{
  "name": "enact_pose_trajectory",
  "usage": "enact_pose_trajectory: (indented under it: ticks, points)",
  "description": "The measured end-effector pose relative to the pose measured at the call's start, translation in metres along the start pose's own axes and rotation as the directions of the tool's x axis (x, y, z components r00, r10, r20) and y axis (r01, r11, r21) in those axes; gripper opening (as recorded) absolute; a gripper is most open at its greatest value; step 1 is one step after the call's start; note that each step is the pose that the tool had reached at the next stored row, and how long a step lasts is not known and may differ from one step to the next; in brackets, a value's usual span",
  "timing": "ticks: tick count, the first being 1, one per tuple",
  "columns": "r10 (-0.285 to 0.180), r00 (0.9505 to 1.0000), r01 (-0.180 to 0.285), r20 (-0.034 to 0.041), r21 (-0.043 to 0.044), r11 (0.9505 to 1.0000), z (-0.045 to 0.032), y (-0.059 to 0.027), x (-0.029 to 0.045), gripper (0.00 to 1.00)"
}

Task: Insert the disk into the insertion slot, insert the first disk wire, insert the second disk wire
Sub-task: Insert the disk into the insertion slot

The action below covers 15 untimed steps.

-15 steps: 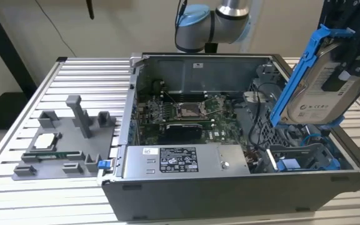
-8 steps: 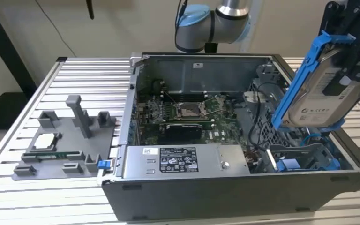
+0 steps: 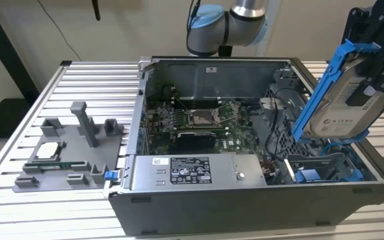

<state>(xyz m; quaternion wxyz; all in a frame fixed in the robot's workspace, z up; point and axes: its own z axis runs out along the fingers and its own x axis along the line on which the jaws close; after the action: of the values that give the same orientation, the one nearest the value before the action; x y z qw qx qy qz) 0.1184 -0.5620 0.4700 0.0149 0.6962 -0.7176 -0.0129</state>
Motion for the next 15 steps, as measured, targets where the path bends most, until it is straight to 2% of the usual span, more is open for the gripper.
enact_pose_trajectory:
  ticks: [15]
  points:
    - [0.009, 1.0, -0.009, 0.0005, 0.0, 1.0, 0.0172, -0.0072, -0.0002, 0.0]
